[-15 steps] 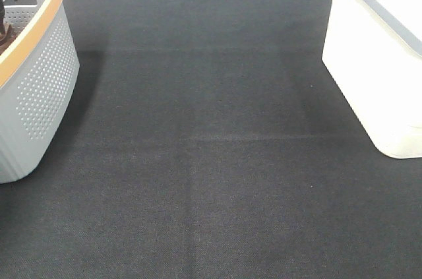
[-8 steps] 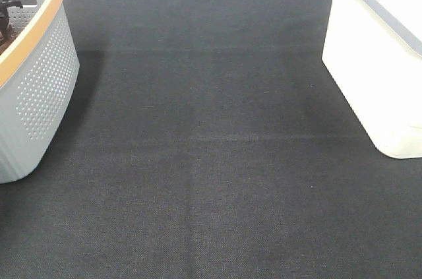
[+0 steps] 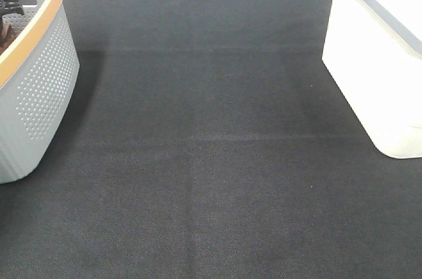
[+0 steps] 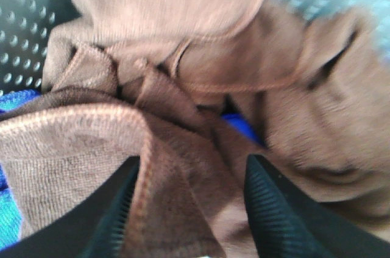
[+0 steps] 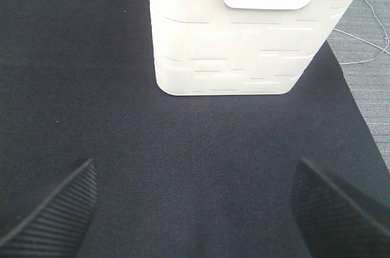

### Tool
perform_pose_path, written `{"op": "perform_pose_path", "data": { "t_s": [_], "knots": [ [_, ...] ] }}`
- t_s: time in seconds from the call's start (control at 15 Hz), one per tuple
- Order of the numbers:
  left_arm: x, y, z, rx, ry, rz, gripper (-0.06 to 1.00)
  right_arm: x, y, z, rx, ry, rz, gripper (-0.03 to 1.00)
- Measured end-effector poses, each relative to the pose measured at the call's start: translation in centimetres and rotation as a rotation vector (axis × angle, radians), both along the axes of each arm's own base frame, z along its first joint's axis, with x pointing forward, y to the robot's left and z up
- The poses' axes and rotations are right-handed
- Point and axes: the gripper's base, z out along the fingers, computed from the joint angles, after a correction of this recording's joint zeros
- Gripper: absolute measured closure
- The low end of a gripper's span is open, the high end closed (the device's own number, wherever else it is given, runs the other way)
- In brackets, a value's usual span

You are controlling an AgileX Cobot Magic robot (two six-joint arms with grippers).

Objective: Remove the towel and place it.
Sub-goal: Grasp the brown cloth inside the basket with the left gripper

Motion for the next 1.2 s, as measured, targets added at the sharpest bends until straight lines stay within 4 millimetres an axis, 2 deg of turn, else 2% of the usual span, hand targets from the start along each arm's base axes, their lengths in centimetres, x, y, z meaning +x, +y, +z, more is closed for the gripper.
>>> {"op": "perform_pose_path", "data": {
  "t_s": [0.13,0.2,0.27,0.33,0.4,0.6,0.67,0.87,0.93,1.2],
  "knots": [
    [0.0,0.1,0.0,0.017,0.002,-0.007,0.66,0.0,0.0,0.0,0.0,0.0,0.0,0.15],
    [0.0,0.1,0.0,0.017,0.002,-0.007,0.66,0.0,0.0,0.0,0.0,0.0,0.0,0.15],
    [0.0,0.1,0.0,0.02,0.003,-0.013,0.75,0.0,0.0,0.0,0.0,0.0,0.0,0.15],
    [0.0,0.1,0.0,0.033,0.009,-0.041,0.89,0.0,0.0,0.0,0.0,0.0,0.0,0.15],
    [0.0,0.1,0.0,0.043,0.013,-0.059,0.94,0.0,0.0,0.0,0.0,0.0,0.0,0.15],
    [-0.2,0.4,0.3,0.077,0.032,-0.078,0.94,0.0,0.0,0.0,0.0,0.0,0.0,0.15],
    [-0.3,0.4,0.9,0.082,0.024,-0.086,0.94,0.0,0.0,0.0,0.0,0.0,0.0,0.15],
    [-1.3,-0.4,6.8,0.02,-0.101,-0.09,0.94,0.0,0.0,0.0,0.0,0.0,0.0,0.15],
    [-1.3,-0.4,6.8,0.02,-0.101,-0.09,0.94,0.0,0.0,0.0,0.0,0.0,0.0,0.15],
    [-4.2,-1.6,14.2,-0.034,-0.232,-0.163,0.94,0.0,0.0,0.0,0.0,0.0,0.0,0.15]
  ]
}}
